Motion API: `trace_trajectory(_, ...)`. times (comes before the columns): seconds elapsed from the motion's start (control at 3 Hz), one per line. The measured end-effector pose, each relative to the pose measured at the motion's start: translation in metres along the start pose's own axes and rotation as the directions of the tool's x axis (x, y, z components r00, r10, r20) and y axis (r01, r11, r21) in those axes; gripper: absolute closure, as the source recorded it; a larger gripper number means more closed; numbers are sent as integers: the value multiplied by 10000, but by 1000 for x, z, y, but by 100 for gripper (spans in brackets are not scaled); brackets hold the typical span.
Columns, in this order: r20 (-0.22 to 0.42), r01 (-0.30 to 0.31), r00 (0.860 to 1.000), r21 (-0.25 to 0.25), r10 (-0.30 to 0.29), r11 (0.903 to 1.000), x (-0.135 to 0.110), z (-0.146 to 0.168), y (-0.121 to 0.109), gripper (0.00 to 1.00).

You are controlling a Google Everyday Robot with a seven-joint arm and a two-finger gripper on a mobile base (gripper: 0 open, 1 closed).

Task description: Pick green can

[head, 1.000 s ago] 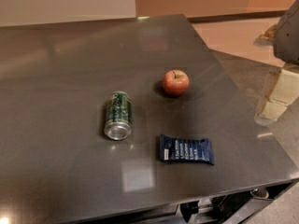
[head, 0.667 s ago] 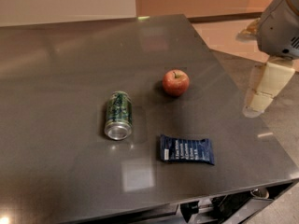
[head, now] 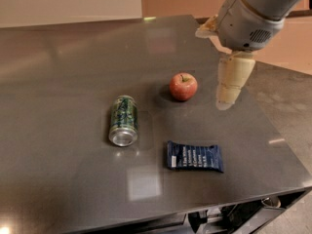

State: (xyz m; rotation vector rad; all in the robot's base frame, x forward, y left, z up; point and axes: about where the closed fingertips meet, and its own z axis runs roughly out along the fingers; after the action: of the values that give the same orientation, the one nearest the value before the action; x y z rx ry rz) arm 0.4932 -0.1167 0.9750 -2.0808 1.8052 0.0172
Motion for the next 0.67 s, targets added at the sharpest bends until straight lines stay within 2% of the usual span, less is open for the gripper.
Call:
trace_trajectory(0.33, 486, 1580, 9865, -335, -1563, 9869, -35, 18, -5, 0)
trace_trajectory(0.67, 759, 3310, 9421, -543, -3266, 9421, -71, 37, -6, 0)
